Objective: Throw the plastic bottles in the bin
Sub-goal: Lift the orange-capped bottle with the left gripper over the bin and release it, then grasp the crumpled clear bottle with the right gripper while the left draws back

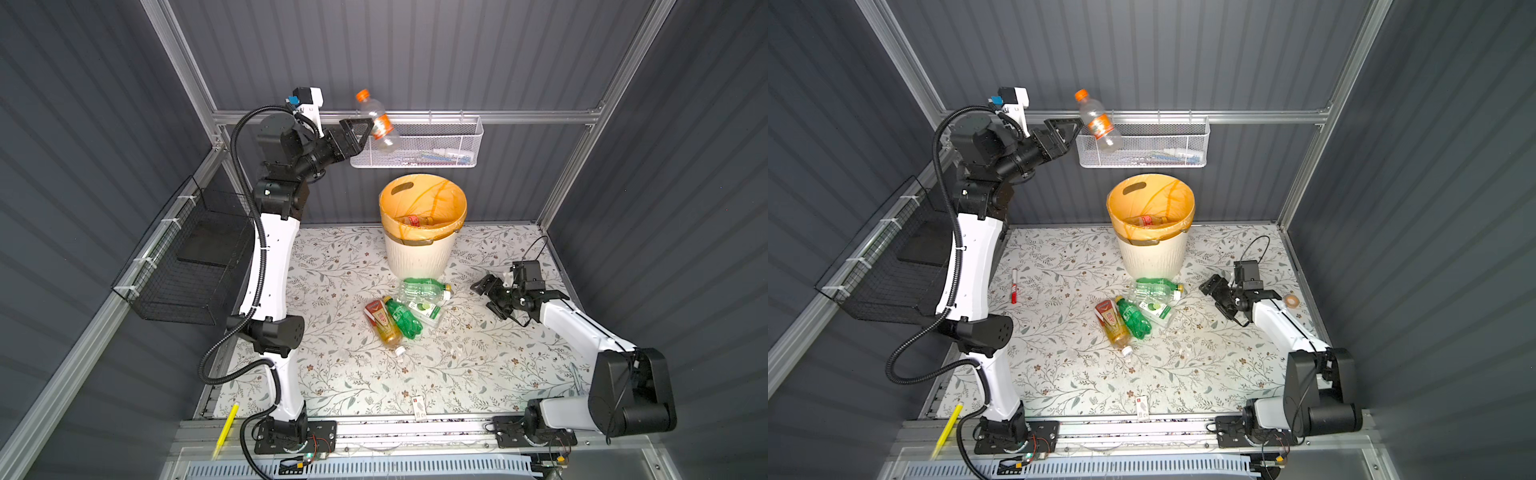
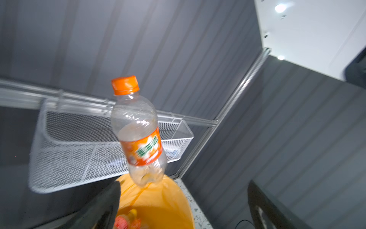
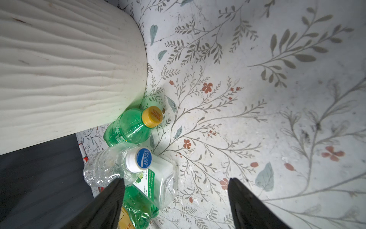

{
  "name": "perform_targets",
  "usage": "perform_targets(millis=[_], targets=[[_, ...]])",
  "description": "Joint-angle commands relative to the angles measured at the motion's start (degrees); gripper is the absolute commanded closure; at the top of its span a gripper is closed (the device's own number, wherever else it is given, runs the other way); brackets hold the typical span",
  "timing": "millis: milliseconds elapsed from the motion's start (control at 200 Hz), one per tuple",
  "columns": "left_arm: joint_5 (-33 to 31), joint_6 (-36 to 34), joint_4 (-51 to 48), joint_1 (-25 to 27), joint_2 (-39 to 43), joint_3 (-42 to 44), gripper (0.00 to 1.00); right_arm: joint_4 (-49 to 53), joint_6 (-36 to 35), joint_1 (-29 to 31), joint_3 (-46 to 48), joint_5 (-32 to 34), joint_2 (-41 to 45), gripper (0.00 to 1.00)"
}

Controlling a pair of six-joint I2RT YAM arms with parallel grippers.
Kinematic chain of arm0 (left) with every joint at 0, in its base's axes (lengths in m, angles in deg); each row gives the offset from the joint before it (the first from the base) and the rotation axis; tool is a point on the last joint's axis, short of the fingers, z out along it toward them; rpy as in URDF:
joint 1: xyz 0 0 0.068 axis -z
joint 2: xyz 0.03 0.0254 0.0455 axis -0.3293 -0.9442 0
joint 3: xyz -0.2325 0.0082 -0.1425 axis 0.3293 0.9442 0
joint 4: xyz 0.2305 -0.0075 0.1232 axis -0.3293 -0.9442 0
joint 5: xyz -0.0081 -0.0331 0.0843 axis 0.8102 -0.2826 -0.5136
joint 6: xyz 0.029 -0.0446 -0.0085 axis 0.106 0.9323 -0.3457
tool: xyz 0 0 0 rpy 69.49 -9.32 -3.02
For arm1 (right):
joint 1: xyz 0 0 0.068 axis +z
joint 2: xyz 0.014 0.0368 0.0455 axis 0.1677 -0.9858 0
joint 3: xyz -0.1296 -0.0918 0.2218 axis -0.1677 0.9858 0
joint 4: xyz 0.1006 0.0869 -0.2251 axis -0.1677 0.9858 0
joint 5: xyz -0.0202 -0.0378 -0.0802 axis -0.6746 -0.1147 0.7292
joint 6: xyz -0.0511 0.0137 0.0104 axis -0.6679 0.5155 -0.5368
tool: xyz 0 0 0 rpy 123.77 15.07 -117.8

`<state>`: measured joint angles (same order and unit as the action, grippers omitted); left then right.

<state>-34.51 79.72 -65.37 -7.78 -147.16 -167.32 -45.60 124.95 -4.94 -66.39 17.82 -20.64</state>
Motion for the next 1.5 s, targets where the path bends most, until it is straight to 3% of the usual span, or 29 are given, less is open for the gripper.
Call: perform_targets(millis=[0, 80, 345, 530, 875, 1046, 1491], targets=[[3.7, 5.3, 0.3, -1.9, -3.4, 10.6, 0.0, -0.6, 0.8, 0.3, 1.4, 0.6, 2.1, 0.16], [2.6, 4.6, 3.8, -2.7, 1.0, 17.6, 0.0, 0.8, -0.3, 0.3, 0.7, 2.8, 1.6, 0.16], [-1.0, -1.3, 1.5, -8.4, 13.1, 31.6, 0.0, 0.8, -1.8, 0.3, -2.6, 2.8, -1.7, 0.16], [-2.2, -2.5, 2.3, -12.2, 20.3, 48.6, 0.0, 6.6, -5.7, -0.9, -9.6, 4.9, -1.4, 0.15], [-4.5, -2.8, 5.1, -15.9, 27.2, 70.3, 0.0, 8.4, -5.7, -0.3, -9.8, 2.0, -1.0, 0.15], [-4.8, -5.0, 4.0, -16.0, 27.1, 76.5, 0.0, 13.9, -16.7, 6.2, -13.7, 5.4, -3.0, 0.15], [-10.7, -17.5, -1.8, -16.1, 31.7, 82.7, 0.0, 22.5, -57.4, 22.8, -25.5, 12.3, -10.6, 0.1]])
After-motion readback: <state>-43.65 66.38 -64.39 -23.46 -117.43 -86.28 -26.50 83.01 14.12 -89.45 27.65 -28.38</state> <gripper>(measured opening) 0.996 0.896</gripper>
